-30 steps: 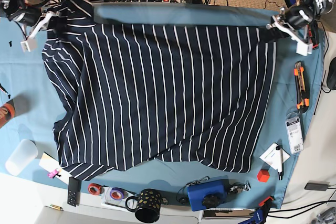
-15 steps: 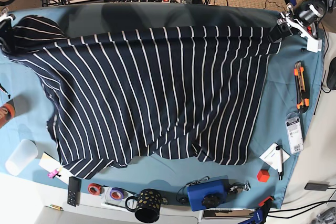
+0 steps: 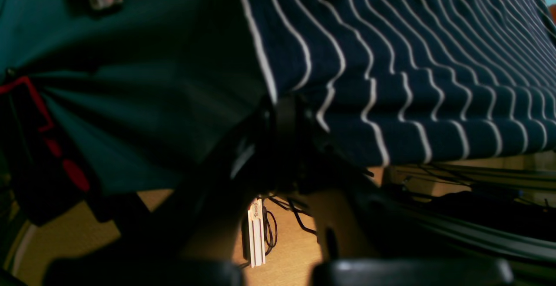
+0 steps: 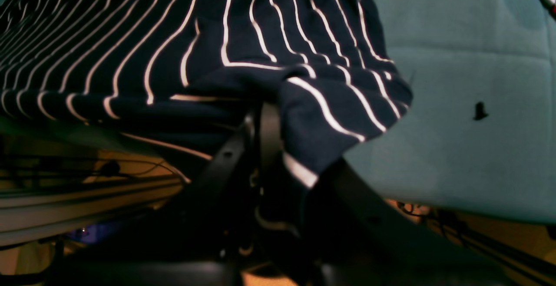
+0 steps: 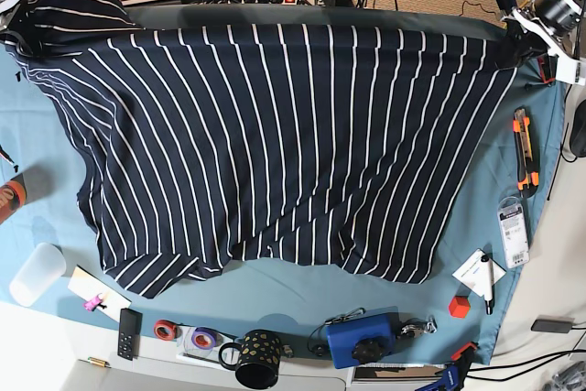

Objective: Layout the t-shirt on the table in an organized manner, then fold the t-shirt properly
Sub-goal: 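Lift the collar edge with both grippers and fold it toward the hem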

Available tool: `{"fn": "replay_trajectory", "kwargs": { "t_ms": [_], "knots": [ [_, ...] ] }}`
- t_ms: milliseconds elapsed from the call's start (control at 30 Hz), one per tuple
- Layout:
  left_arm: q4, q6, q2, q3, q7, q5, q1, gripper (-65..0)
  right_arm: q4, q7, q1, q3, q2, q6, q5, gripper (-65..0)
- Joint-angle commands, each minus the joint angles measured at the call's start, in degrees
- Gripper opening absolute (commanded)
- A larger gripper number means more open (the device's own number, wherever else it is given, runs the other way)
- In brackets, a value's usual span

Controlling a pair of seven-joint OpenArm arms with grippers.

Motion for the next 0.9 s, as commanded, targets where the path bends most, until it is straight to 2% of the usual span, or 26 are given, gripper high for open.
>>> {"fn": "replay_trajectory", "kwargs": {
  "t_ms": [0,200,333,433,567,667,867],
  "knots": [
    [0.9,0.2,-1.1,-0.8,-1.7,0.3,0.2,-65.0,0.5,1.8,0.6,1.2,0.7,-0.3,0.4,-65.0],
    [0.9,0.2,-1.1,-0.8,-4.9,-0.9,-1.3,-65.0,0.5,1.8,9.4,-0.2,-0.3,-0.3,0.4,-65.0],
    [0.7,0.2,-1.2,-0.2,-6.1,1.4,-3.7,-65.0,0.2,1.8,13.4,-6.2,0.1,-0.3,-6.4,-65.0],
    [0.4,0.2,-1.1,3.8,-6.4,4.0,-5.2,-65.0,0.2,1.8,15.3,-12.2,0.0,-0.3,-14.4,-65.0],
    [0.4,1.0,-1.1,11.5,-12.1,12.2,-7.2,-65.0,0.2,1.8,18.0,-19.5,0.0,-0.3,-25.1,-65.0],
    [0.4,4.2,-1.1,14.8,-14.2,18.6,-10.2,-65.0,0.2,2.5,21.0,-24.3,0.0,-0.3,-30.6,-65.0],
    [0.1,4.3,-1.2,19.5,-18.1,28.1,-15.9,-65.0,-1.1,10.3,27.8,-29.4,0.0,-0.3,-38.9,-65.0]
  ]
}}
